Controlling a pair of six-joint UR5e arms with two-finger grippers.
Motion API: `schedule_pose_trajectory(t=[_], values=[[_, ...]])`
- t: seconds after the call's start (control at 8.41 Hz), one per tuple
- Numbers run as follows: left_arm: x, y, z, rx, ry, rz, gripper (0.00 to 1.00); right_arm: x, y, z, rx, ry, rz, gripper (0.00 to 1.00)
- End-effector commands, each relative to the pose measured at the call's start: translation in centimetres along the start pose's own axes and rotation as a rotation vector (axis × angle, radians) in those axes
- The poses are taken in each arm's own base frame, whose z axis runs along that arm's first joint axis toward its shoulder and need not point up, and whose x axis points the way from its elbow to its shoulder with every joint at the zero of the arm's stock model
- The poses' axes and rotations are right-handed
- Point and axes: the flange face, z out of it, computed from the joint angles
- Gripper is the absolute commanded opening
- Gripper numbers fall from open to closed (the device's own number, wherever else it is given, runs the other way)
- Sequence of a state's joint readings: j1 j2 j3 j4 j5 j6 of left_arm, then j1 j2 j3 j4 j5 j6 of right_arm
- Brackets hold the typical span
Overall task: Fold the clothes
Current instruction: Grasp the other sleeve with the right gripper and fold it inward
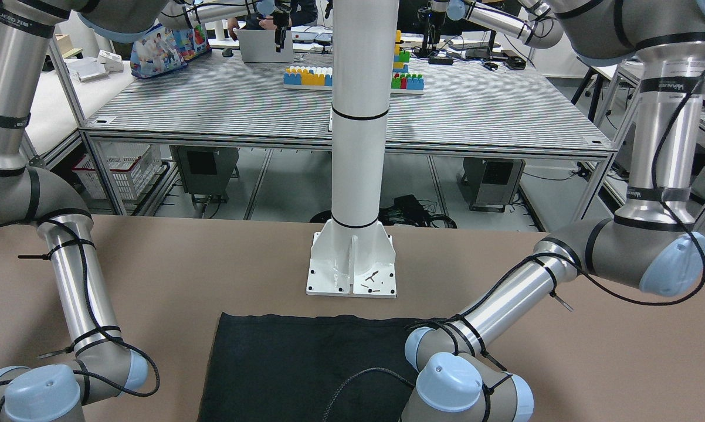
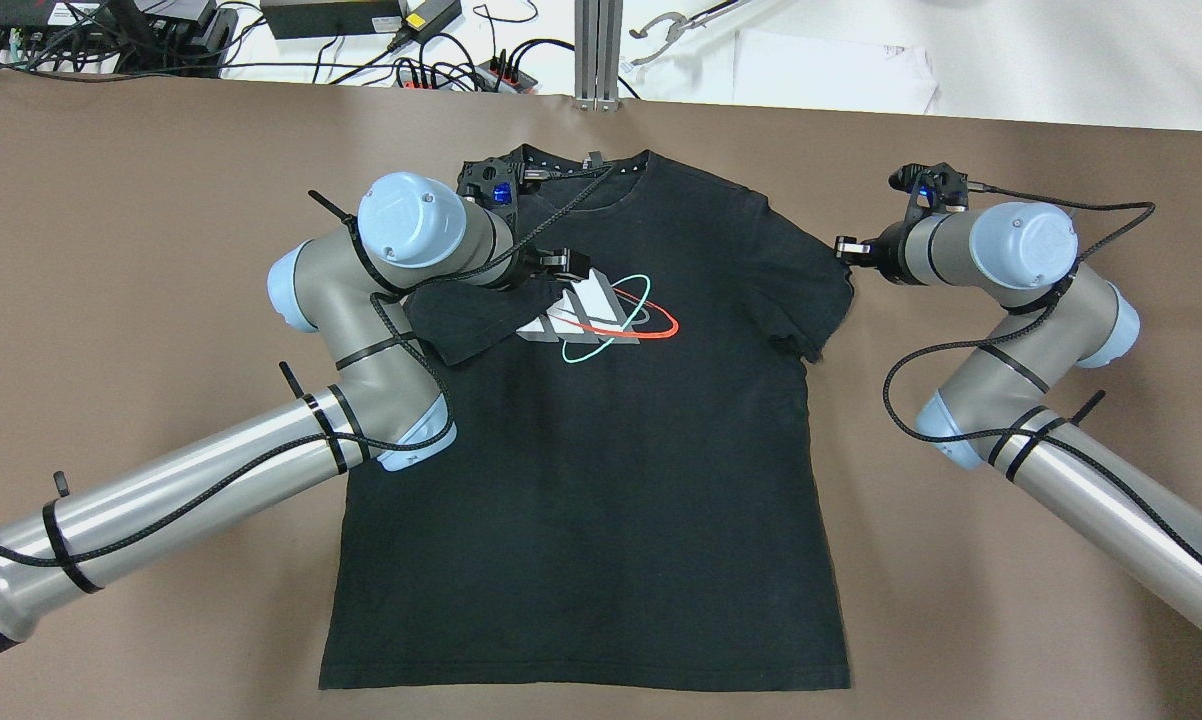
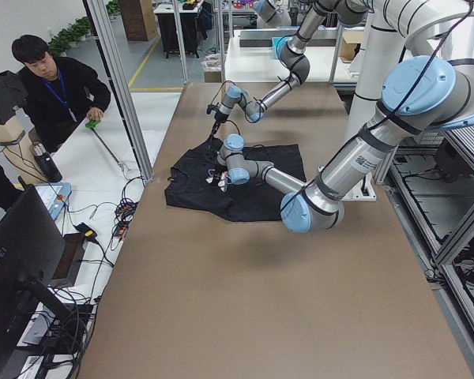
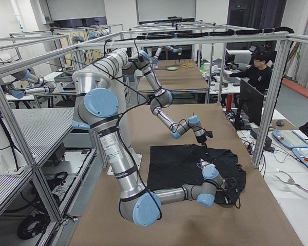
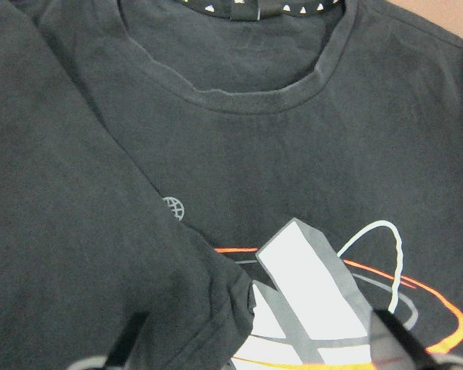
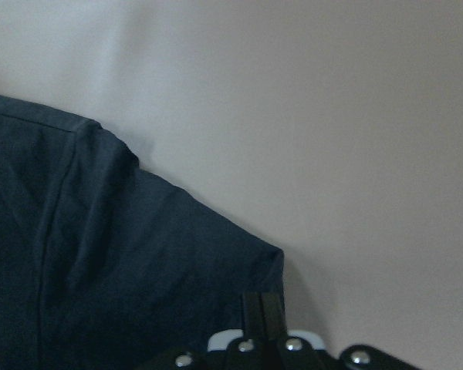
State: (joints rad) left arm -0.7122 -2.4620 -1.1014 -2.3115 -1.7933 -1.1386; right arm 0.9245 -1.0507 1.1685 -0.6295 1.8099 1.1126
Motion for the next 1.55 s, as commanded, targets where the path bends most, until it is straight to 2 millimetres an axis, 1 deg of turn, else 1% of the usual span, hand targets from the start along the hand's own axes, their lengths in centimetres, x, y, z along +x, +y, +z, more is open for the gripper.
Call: schedule_pose_trajectory(t=[0.0,0.12,0.24,0.36,0.48,0.59,0.71,0.83,0.95,1.07,1.31,1.43], values=[[-2.4,-1.2,-0.3,0.010,-0.023,0.001,1.00,-6.7,-2.7,-2.5,0.022,-0.050,0.084,0.00],[-4.6,-2.3,-0.6,0.019,-0.040,0.007,1.00,-11.0,-4.5,-3.3,0.020,-0.049,0.143,0.00],[-6.7,-3.1,-0.8,0.027,-0.063,0.049,1.00,-15.5,-6.0,-4.2,0.016,-0.053,0.228,0.00],[-8.0,-3.4,-0.9,0.029,-0.077,0.071,1.00,-20.6,-5.4,-4.4,0.011,-0.053,0.261,0.00],[-8.6,-4.0,-1.2,0.035,-0.083,0.072,1.00,-24.2,-3.9,-4.0,0.057,-0.030,0.269,0.00],[-9.1,-4.3,-1.3,0.037,-0.088,0.071,1.00,-26.6,-0.8,-3.0,0.086,-0.024,0.264,0.00],[-9.2,-4.4,-1.4,0.038,-0.089,0.072,1.00,-28.1,2.4,-2.0,0.084,-0.022,0.245,0.00],[-9.2,-4.4,-1.4,0.038,-0.089,0.072,1.00,-28.7,5.2,-0.5,0.060,-0.007,0.211,0.03],[-9.2,-4.4,-1.4,0.039,-0.090,0.072,1.00,-28.6,6.4,0.5,0.044,0.004,0.185,0.91],[-9.2,-4.4,-1.4,0.039,-0.090,0.072,1.00,-28.9,6.7,0.5,0.065,0.008,0.128,0.94],[-9.2,-4.5,-1.5,0.040,-0.088,0.072,1.00,-29.5,6.2,-0.1,0.077,0.000,0.059,0.95],[-8.5,-4.6,-2.0,0.048,-0.074,0.070,1.00,-30.0,5.5,-1.1,0.084,-0.021,0.042,0.96]])
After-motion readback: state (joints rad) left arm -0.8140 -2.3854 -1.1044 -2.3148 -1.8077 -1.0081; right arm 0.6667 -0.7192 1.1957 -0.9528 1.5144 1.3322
